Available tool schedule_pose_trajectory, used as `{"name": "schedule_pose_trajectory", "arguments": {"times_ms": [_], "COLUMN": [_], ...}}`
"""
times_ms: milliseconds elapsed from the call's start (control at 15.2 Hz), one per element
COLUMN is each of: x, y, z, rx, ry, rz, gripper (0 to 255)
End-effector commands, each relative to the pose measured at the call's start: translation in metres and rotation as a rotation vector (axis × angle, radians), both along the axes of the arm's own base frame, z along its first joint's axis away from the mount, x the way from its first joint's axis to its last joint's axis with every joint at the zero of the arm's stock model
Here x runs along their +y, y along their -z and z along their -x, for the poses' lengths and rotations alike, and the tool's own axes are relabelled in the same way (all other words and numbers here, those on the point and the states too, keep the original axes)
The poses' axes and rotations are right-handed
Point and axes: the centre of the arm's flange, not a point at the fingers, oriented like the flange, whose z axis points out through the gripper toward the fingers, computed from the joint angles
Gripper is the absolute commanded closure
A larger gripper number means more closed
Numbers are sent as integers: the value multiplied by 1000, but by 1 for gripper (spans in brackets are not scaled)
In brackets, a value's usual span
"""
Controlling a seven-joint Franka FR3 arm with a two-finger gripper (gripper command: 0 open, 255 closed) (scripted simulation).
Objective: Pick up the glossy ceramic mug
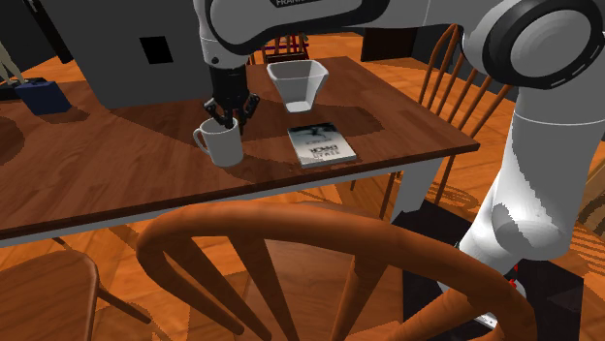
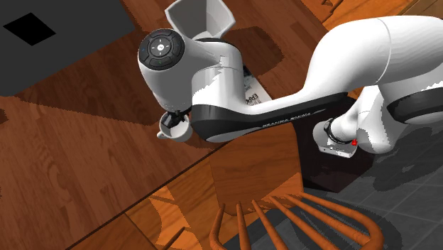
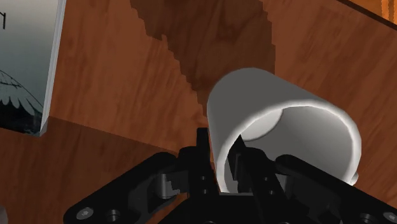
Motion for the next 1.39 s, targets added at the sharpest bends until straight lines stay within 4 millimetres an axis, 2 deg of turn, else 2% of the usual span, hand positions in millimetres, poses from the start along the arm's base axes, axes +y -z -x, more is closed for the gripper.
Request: {"name": "schedule_pose_trajectory", "arguments": {"times_ms": [0, 396, 1320], "x": [0, 0, 0], "y": [0, 0, -74], "z": [0, 0, 0], "rx": [0, 0, 0], "ry": [0, 0, 0], "rz": [0, 0, 0], "gripper": [255, 255, 255]}}
